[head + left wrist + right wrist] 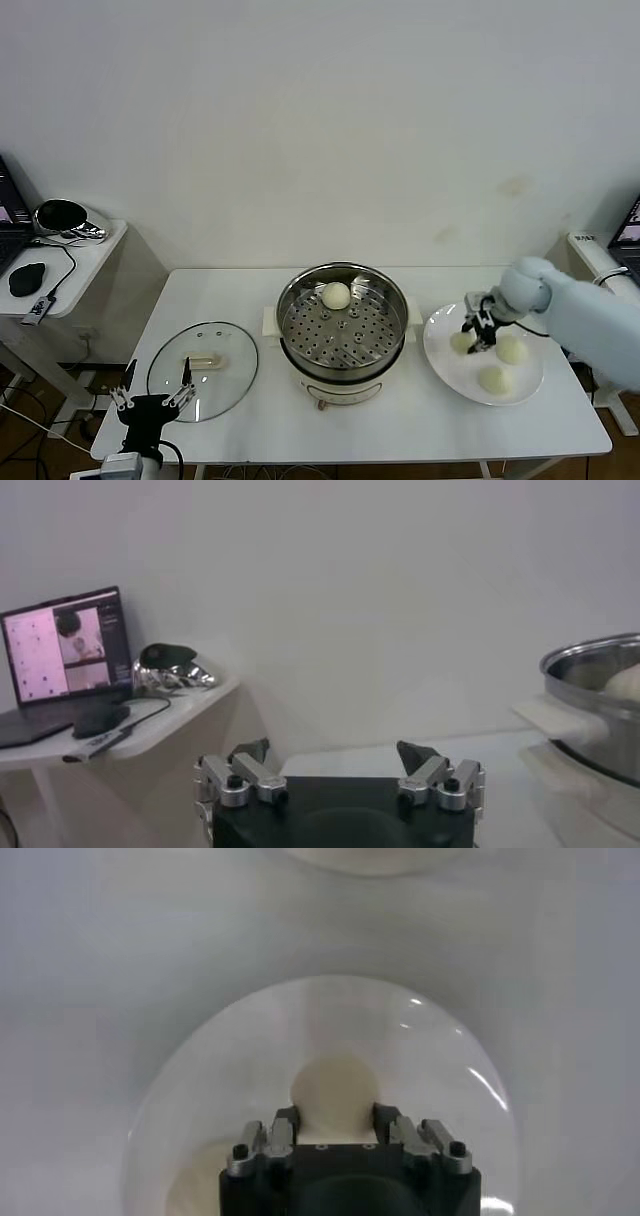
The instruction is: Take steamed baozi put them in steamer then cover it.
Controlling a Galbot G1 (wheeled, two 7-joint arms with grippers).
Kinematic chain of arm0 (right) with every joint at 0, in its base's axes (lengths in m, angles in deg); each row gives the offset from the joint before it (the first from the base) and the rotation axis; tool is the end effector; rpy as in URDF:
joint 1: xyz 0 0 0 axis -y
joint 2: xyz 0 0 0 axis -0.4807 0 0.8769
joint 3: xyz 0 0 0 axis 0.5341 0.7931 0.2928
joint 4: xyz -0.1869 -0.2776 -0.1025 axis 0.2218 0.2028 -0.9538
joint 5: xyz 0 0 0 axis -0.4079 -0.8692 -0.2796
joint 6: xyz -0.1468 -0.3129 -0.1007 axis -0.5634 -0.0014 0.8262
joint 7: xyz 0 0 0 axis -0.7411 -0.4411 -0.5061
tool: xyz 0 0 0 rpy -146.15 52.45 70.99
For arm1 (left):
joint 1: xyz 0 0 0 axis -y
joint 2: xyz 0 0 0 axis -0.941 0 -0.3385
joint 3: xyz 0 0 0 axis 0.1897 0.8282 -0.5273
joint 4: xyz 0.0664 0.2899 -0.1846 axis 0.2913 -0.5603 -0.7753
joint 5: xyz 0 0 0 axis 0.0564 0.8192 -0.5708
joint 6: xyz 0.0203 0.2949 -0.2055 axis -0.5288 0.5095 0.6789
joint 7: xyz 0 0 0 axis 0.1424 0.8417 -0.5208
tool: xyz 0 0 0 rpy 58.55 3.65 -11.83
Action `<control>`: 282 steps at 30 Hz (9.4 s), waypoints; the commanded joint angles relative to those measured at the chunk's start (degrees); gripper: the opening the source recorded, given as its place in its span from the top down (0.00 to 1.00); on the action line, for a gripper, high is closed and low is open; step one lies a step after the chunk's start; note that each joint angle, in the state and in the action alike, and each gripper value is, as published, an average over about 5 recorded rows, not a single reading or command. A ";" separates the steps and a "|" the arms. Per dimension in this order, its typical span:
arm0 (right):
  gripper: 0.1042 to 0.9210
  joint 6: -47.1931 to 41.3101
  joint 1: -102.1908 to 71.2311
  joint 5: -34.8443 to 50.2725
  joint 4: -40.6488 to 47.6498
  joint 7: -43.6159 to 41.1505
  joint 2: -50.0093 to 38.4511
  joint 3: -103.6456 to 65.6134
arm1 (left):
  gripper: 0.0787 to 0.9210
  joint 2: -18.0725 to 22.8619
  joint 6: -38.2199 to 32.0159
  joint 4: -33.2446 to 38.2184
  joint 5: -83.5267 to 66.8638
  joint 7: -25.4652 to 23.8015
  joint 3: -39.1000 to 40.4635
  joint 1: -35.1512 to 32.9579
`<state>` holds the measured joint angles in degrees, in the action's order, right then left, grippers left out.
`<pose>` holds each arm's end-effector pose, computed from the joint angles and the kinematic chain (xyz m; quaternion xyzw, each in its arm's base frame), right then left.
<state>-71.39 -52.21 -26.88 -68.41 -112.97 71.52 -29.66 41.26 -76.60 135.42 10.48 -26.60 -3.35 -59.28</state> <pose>0.5085 -0.1649 -0.1532 0.4729 -0.5587 0.5492 0.4034 0.1425 0.0527 -0.2759 0.0840 -0.9895 -0.0953 0.0697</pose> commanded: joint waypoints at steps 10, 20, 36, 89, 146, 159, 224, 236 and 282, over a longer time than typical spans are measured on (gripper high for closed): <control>0.51 -11.06 42.81 30.47 -14.26 4.75 11.42 26.39 | 0.12 -0.42 0.48 -0.07 -0.44 0.07 0.22 1.38; 0.50 -20.46 29.46 37.13 -6.26 12.78 30.53 23.66 | 0.12 -0.27 1.01 0.03 -1.48 0.01 -2.10 1.57; 0.50 -25.92 21.14 36.67 -0.93 17.35 38.70 24.34 | 0.12 0.57 1.22 1.02 -1.24 -0.04 -2.21 1.21; 0.12 5.46 -4.98 -6.60 -13.74 -6.04 -17.61 -0.53 | 0.12 0.05 1.03 1.28 1.04 -0.11 0.59 0.28; 0.44 4.54 -3.79 -5.26 -2.07 -5.34 -5.69 -5.07 | 0.12 0.68 1.09 1.61 2.17 -0.18 -0.34 -0.30; 0.43 4.20 29.60 10.71 -3.60 -4.82 7.62 9.90 | 0.12 0.13 1.30 1.52 1.60 -0.15 -0.43 0.84; 0.12 19.08 31.39 7.01 -10.12 -3.85 14.02 21.09 | 0.12 1.65 0.88 2.61 1.11 0.23 -3.11 0.50; 0.12 -1.25 26.06 3.79 -15.11 -2.07 -9.20 17.41 | 0.12 0.10 0.82 2.02 1.23 0.19 -1.04 1.53; 0.12 12.79 -21.26 -21.53 22.25 -0.21 6.72 -25.46 | 0.12 0.53 0.87 1.33 2.75 0.00 -1.19 0.37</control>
<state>-58.78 -71.53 -46.63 -49.83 -113.65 75.20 -53.32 41.72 -75.73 136.81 13.20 -26.57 -4.56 -58.86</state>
